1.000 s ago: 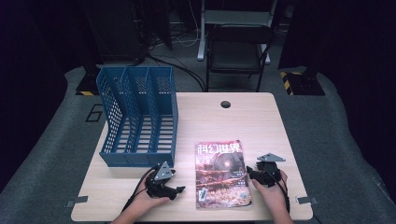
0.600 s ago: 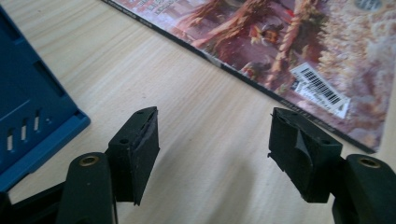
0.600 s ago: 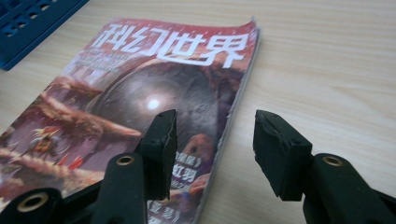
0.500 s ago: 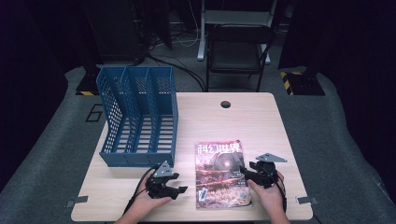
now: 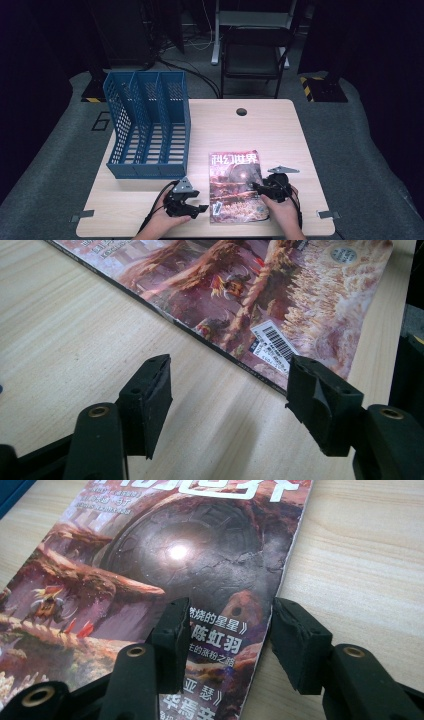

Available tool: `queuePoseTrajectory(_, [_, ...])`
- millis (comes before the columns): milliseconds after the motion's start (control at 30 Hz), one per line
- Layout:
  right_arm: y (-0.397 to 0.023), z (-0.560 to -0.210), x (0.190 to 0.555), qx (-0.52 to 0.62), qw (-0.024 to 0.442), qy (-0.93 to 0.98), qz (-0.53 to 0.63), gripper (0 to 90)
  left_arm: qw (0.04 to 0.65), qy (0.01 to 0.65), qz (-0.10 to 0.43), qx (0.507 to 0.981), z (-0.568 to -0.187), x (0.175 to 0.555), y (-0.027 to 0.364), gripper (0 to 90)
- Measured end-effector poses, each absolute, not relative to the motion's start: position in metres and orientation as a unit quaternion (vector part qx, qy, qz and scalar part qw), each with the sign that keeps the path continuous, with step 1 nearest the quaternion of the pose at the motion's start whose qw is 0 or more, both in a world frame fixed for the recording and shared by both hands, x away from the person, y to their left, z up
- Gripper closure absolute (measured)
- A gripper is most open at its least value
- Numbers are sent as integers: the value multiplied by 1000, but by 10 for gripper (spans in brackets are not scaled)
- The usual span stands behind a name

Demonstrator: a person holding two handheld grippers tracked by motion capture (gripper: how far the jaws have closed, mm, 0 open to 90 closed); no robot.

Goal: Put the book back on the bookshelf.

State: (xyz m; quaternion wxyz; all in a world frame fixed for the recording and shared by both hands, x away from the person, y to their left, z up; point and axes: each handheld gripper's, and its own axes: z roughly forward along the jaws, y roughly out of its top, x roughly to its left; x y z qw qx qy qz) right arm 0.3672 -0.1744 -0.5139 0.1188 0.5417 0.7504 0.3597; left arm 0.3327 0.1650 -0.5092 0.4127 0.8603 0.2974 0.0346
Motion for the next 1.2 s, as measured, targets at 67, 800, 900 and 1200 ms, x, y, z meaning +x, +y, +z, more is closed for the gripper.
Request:
queuePoseTrajectory(67, [-174,-514,366,539,122,751,361,514,413,296,34,860,-509,333,164,332])
queuePoseTrajectory(800, [-155,-511,361,526,75,758,378,560,375,274,68,883,-514,325,152,335])
queuePoseTrajectory(900, [-152,-512,361,516,91,769,366,560,368,271,78,886,-516,324,150,325])
queuePoseTrajectory(1200, [-147,-514,365,516,110,768,363,503,378,279,83,879,-520,322,153,321])
